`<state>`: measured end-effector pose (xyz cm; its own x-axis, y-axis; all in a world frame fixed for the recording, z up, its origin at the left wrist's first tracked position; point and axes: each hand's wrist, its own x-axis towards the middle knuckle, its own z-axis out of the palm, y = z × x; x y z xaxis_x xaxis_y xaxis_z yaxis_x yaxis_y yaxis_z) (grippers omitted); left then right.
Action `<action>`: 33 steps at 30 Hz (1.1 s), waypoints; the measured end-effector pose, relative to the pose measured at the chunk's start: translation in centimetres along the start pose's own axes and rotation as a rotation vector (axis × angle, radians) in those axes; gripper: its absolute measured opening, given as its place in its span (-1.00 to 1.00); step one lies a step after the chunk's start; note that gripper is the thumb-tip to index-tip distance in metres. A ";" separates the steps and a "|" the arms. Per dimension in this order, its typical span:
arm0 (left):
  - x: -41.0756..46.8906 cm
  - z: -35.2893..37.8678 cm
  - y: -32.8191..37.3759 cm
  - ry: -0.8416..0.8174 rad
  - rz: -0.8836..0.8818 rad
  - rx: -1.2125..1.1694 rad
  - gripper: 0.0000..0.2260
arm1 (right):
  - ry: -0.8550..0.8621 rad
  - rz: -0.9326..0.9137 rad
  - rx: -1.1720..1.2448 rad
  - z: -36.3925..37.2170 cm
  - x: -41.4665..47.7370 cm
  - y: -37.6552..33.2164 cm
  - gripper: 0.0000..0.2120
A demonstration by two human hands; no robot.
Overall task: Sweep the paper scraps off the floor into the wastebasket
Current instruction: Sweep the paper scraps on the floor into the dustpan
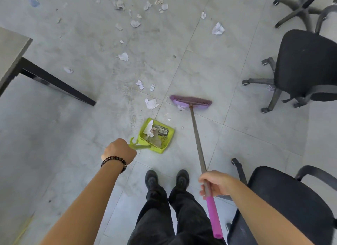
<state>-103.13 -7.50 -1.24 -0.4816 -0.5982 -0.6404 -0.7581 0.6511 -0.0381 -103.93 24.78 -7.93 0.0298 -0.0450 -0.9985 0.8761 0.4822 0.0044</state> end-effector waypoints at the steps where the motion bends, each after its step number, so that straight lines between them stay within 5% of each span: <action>1: 0.5 -0.5 -0.5 -0.010 -0.002 -0.003 -0.85 | 0.046 -0.005 0.038 0.1 0.1 0.5 -0.93; 3: 1.3 -1.3 -1.5 -0.035 -0.005 -0.009 -0.84 | 0.216 -0.049 0.133 0.2 0.6 0.4 -0.79; 7: 1.4 -1.4 -2.8 -0.037 -0.013 -0.011 -0.83 | 0.506 -0.114 -0.085 1.5 0.8 -1.8 -0.49; 16: 0.9 -0.9 -1.6 -0.018 0.022 -0.036 -0.84 | 0.504 -0.121 -0.382 3.4 0.6 -9.1 -0.55; 30: 1.1 -2.3 -2.9 -0.039 0.049 -0.055 -0.96 | 0.475 -0.251 -0.378 2.2 -4.0 1.1 -0.69; 33: 1.2 -2.2 -3.2 -0.041 0.088 -0.050 -0.66 | 0.539 -0.302 -0.415 2.2 -5.0 -1.1 -0.69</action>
<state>-102.23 -11.27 -0.21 -0.5299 -0.5191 -0.6706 -0.7349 0.6757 0.0577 -103.96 22.59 -2.83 -0.5176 0.1559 -0.8413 0.5515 0.8126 -0.1887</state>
